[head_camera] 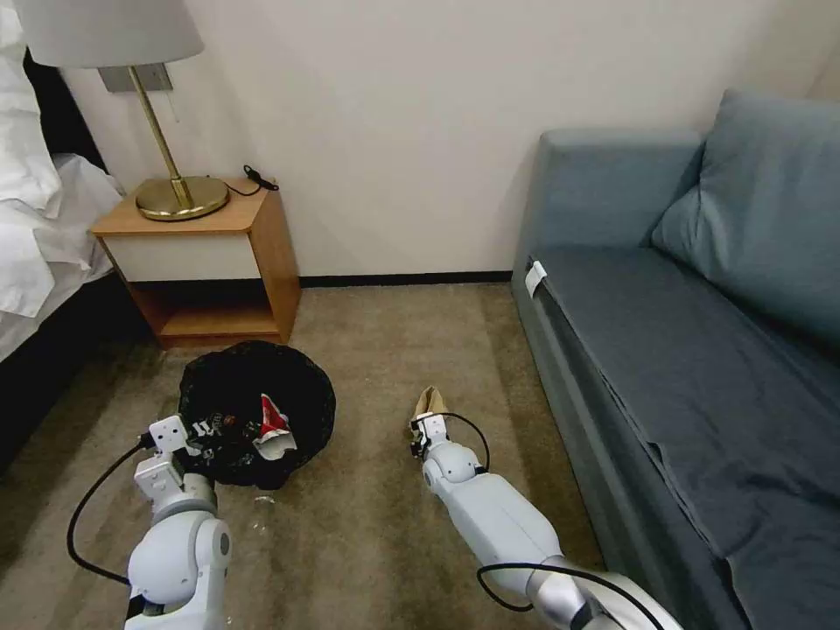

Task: Pick up the trash bin, then pick up the garbage on the floor and place it into the trash bin.

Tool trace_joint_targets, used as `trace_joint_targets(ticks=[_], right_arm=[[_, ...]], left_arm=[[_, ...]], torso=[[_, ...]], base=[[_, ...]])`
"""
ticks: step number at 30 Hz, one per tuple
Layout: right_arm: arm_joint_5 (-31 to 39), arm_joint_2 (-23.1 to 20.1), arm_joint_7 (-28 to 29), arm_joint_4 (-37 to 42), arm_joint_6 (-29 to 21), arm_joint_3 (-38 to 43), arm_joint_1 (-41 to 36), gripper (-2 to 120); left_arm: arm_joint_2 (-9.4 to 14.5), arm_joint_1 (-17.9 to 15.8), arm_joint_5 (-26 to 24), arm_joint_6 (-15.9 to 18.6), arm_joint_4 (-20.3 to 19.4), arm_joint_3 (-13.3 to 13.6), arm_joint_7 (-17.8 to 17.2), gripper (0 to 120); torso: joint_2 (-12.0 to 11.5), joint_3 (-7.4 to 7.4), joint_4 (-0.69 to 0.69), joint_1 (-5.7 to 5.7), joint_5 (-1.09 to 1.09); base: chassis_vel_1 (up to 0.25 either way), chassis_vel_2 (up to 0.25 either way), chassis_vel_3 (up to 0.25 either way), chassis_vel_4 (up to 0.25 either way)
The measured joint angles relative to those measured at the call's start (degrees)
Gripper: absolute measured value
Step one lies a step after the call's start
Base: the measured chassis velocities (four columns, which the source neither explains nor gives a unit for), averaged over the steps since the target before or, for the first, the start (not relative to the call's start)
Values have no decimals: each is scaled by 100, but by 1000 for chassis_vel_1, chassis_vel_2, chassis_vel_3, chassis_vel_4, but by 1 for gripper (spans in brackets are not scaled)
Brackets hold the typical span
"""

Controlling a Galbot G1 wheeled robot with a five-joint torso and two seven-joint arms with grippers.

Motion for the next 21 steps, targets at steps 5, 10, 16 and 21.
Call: trace_joint_targets(ticks=[5, 10, 16, 21], right_arm=[[-9, -1, 49, 687, -84, 49, -248, 0], [-17, -65, 128, 1200, -147, -13, -369, 0], [68, -457, 278, 2477, -217, -144, -402, 0], [218, -640, 401, 3367, -219, -255, -421, 0]], left_arm=[[23, -21, -67, -74, 176, -22, 31, 3], [30, -97, -84, -101, 276, -19, 40, 3], [29, -206, -68, -102, 338, 37, 40, 3], [15, -253, -10, -62, 318, 99, 30, 3]], torso=[[0, 0, 1, 0, -1], [0, 0, 2, 0, 1], [0, 0, 0, 0, 0], [0, 0, 0, 0, 0]], base=[[0, 0, 0, 0], [0, 0, 0, 0], [0, 0, 0, 0], [0, 0, 0, 0]])
